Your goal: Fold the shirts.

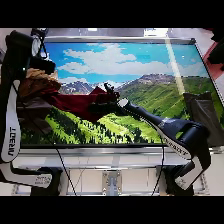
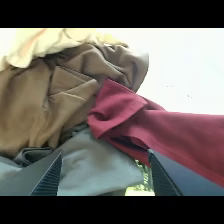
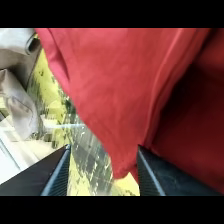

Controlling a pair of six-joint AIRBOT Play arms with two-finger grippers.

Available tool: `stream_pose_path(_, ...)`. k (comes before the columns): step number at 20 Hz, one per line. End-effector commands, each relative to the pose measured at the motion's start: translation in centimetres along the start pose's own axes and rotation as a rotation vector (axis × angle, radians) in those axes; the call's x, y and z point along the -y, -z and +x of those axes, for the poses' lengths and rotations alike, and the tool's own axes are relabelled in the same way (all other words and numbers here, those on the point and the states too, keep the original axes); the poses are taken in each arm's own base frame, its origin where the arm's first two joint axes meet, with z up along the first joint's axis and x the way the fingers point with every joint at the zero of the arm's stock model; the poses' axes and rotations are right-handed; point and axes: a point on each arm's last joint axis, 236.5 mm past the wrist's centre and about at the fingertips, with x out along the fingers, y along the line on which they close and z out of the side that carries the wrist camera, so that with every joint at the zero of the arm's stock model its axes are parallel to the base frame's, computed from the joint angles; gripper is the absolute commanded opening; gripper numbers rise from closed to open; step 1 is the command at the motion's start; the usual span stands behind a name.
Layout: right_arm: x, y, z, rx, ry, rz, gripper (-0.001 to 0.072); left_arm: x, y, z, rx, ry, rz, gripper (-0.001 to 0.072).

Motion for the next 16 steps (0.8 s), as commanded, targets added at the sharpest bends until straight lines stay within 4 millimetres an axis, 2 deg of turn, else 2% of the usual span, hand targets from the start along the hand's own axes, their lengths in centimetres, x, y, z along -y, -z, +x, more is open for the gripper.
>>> stream_pose_path(1, 0.8, 0.8, 1.2, -0.042, 0.004, 0.023, 0.0478, -0.6, -0.1, -0.3, 0.011, -0.006, 0.004, 0.0584)
stream_pose_path(4, 0.7, 0.6, 1.0, -0.052, 0.001, 0.015, 0.0478, -0.6, -0.1, -0.3, 0.011, -0.006, 0.017, 0.0584)
stream_pose_path(7, 0.4, -0.5, 0.3, -0.057, -0.015, -0.006, 0.0478, -0.6, -0.2, -0.3, 0.015, -0.006, 0.017, 0.0583)
stream_pose_path(9, -0.8, -1.4, -1.1, -0.091, -0.065, -0.024, 0.0477, -0.6, -0.4, -0.3, 0.024, -0.006, 0.016, 0.0584)
stream_pose_path(11, -0.8, -2.3, -3.1, -0.132, -0.074, -0.071, 0.0477, -0.5, -0.6, -0.3, 0.031, -0.002, 0.014, 0.0584)
stream_pose_path(12, 0.0, -2.4, -3.9, -0.158, -0.050, -0.058, 0.0476, -0.2, -0.6, -0.3, 0.031, 0.009, 0.012, 0.0584)
stream_pose_path(13, 1.7, -2.3, -4.5, -0.185, 0.007, -0.024, 0.0476, 0.1, -0.6, -0.3, 0.032, 0.022, 0.011, 0.0584)
stream_pose_path(15, 4.4, -1.5, -4.4, -0.205, 0.134, -0.026, 0.0476, 0.6, -0.8, -0.3, 0.040, 0.045, 0.006, 0.0584)
stream_pose_path(16, 4.4, -1.7, -3.8, -0.180, 0.161, -0.058, 0.0476, 0.8, -1.0, -0.3, 0.049, 0.050, 0.001, 0.0584)
